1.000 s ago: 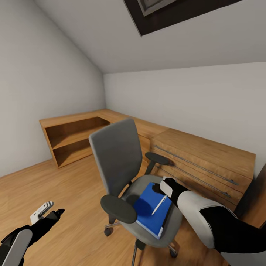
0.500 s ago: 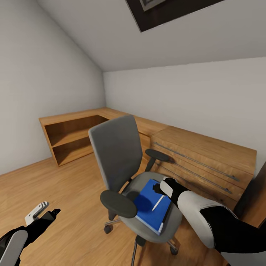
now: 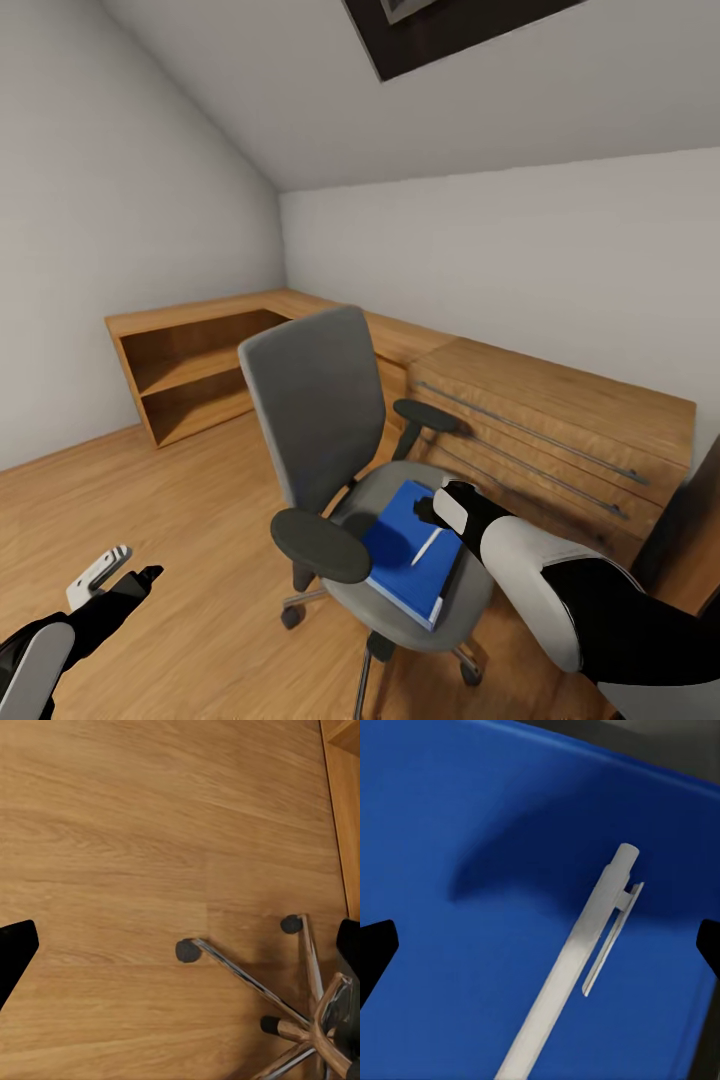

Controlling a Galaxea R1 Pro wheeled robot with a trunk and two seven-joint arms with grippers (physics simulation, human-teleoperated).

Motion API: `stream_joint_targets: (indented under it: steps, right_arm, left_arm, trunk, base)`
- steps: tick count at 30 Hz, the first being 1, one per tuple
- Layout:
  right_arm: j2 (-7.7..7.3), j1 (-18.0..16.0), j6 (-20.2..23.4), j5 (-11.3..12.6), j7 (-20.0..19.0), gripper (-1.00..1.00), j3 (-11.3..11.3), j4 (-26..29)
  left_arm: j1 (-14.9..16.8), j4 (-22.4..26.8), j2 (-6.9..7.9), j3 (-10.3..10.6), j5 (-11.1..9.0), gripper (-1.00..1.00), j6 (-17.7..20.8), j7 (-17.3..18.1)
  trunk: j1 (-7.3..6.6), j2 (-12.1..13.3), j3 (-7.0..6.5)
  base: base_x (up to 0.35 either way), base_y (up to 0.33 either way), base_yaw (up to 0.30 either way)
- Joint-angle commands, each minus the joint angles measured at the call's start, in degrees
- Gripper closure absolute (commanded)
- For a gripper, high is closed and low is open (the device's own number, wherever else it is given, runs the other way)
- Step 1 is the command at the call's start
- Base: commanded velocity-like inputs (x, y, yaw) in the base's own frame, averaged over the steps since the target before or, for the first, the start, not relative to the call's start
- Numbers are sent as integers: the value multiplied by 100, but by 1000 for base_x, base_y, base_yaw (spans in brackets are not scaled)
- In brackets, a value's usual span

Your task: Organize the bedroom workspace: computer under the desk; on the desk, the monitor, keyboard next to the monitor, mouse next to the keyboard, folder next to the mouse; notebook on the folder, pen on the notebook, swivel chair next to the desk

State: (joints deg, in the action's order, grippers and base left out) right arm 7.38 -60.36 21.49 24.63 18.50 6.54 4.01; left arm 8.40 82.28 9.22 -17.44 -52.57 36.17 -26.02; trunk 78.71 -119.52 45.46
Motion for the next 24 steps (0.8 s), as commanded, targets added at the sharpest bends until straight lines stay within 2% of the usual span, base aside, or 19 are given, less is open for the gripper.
stream_joint_targets:
  steps: [1, 12, 16, 24]
  right_arm:
    - [0, -2, 33, 51, 31, -100, 50, 12]
    - [-2, -2, 33, 51, 31, -100, 55, 14]
    - [0, -2, 31, 51, 31, -100, 58, 16]
    - [-6, -2, 31, 51, 32, -100, 56, 14]
  left_arm:
    - [4, 7, 1, -2, -61, -100, 16, -52]
    - [4, 7, 5, -5, -61, -100, 21, -52]
    - [4, 7, 2, -5, -61, -100, 9, -52]
    - [4, 7, 1, -5, -61, -100, 19, -52]
  trunk:
    - [22, -44, 24]
    - [44, -84, 42]
    - [132, -245, 114]
    - [132, -245, 114]
  base:
    - [0, 0, 0]
    - [0, 0, 0]
    - [0, 0, 0]
    - [0, 0, 0]
